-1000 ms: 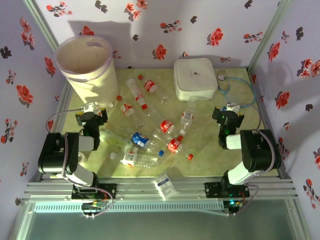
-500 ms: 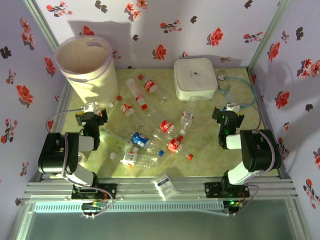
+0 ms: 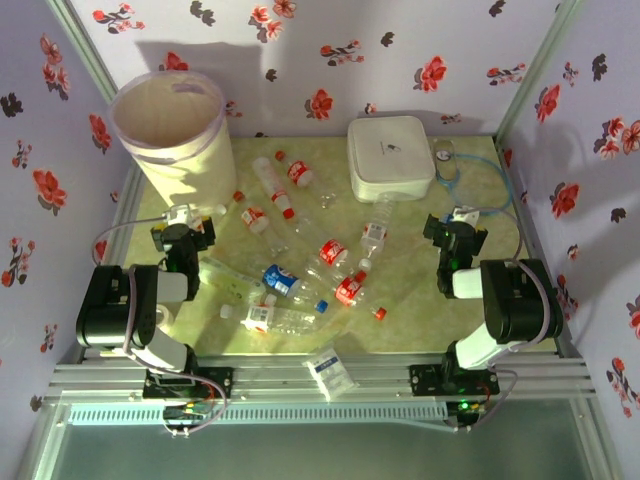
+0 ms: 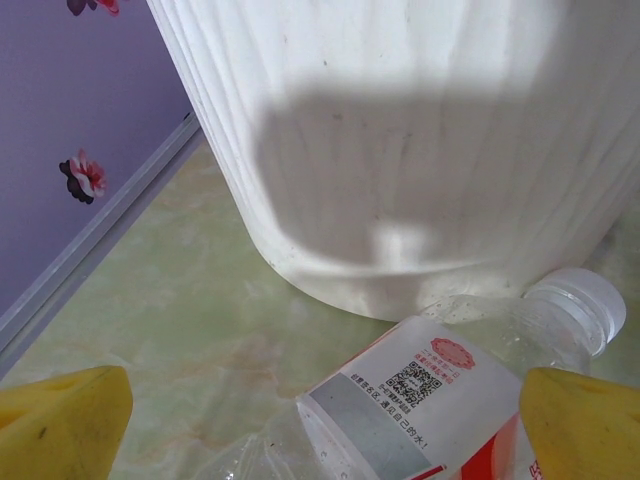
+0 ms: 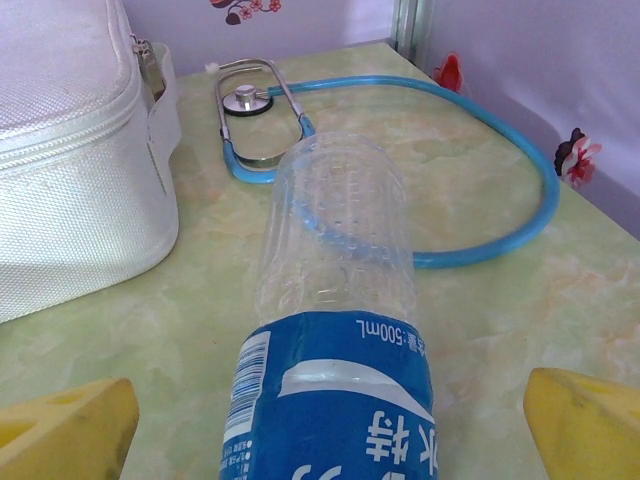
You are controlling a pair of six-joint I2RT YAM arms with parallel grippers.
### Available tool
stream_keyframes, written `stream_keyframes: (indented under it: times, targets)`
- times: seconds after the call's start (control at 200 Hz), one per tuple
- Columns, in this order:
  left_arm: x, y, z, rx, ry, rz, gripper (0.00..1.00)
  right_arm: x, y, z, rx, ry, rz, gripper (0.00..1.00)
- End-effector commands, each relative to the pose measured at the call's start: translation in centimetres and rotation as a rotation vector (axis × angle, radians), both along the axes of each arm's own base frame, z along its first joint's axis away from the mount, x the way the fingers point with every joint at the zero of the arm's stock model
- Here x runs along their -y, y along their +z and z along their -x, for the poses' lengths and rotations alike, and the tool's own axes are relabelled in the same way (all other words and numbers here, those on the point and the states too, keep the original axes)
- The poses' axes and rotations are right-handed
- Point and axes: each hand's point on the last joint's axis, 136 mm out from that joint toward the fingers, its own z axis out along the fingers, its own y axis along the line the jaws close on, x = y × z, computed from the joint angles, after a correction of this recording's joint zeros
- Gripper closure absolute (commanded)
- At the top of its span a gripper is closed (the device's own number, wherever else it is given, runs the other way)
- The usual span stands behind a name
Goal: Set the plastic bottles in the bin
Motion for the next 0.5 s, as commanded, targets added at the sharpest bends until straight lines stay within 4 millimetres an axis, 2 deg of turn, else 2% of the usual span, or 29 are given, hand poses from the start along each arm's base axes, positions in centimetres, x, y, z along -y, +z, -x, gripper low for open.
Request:
stream_keyframes:
  times: [0.0,0.055,0.135,0.24,0.29,0.355,0.41,0.495]
  targets:
    - [0.8,1.6,-0.2,0.025,-0.027,-0.041,0.00,0.7,0.9,0.3,0.013,-0.035,-0.027,0.00]
    - [1.1,3.3,0.2,0.028,-0.014,-0.078,0.00,0.5,0.9,0.2,0.014,-0.019,-0.023,0.01]
    - [1.6,5.6,0.9,0.019,0.008,-0.088,0.00,0.3,2.0,0.3,0.044,-0.015,-0.009,0.00]
    - [3.0,8.0,2.2,0.019,0.019,-0.019,0.00,0.4,6.3,0.8,0.027,-0.030,-0.027,0.01]
    - [4.1,8.5,2.9,-0.013,0.017,0.030,0.00,0.2,8.5,1.1,0.014,-0.024,-0.050,0.01]
    - [6.1,8.9,4.0,-0.064,0.007,0.109,0.00,0.9,8.8,2.9,-0.125,-0.114,-0.115,0.01]
    - [8.1,9.1,5.0,-0.095,-0.014,0.157,0.00,1.8,8.1,5.0,-0.237,-0.213,-0.168,0.01]
    - [10.7,8.9,6.0,-0.148,-0.051,0.226,0.00,0.6,6.5,6.3,-0.369,-0.177,-0.239,0.01]
